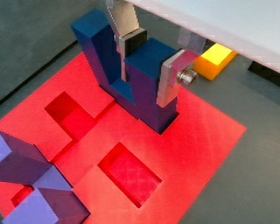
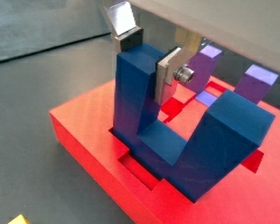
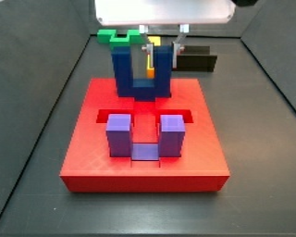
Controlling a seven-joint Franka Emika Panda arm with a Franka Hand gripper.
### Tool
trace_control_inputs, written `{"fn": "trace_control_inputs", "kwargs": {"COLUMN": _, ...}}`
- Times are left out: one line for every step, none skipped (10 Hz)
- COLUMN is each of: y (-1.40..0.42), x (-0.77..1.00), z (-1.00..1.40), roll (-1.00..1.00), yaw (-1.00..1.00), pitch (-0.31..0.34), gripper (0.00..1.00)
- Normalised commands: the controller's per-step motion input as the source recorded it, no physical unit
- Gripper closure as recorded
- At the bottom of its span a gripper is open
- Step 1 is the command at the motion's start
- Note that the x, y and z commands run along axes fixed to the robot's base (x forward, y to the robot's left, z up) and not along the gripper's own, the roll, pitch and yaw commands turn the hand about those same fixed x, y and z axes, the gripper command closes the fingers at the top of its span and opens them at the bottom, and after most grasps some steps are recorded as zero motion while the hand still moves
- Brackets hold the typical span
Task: Pick up the blue object. Move up. Place the blue object on the fixture. Regrasp the blue object. Move to above the board. Insert the blue object.
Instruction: Insert the blue object.
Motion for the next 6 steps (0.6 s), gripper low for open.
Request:
{"fn": "trace_control_inputs", "kwargs": {"y": -0.07, "x": 0.10, "z": -0.31, "roll": 0.30, "yaw": 0.13, "pitch": 0.056, "gripper": 1.00}}
{"fn": "trace_control_inputs", "kwargs": {"y": -0.02, "x": 0.17, "z": -0.45, "roll": 0.24, "yaw": 0.12, "pitch": 0.046, "gripper": 1.00}}
{"fn": "trace_control_inputs", "kwargs": {"y": 0.00, "x": 0.21, "z": -0.64, "roll": 0.16, "yaw": 0.05, "pitch": 0.037, "gripper": 1.00}}
{"fn": "trace_control_inputs", "kwargs": {"y": 0.00, "x": 0.21, "z": -0.79, "roll": 0.11, "yaw": 0.00, "pitch": 0.024, "gripper": 1.00}}
{"fn": "trace_control_inputs", "kwargs": {"y": 0.00, "x": 0.09, "z": -0.38, "roll": 0.14, "yaw": 0.00, "pitch": 0.056, "gripper": 1.00}}
{"fn": "trace_control_inputs", "kwargs": {"y": 0.00, "x": 0.00, "z": 0.00, "roll": 0.00, "yaw": 0.00, "pitch": 0.000, "gripper": 1.00}}
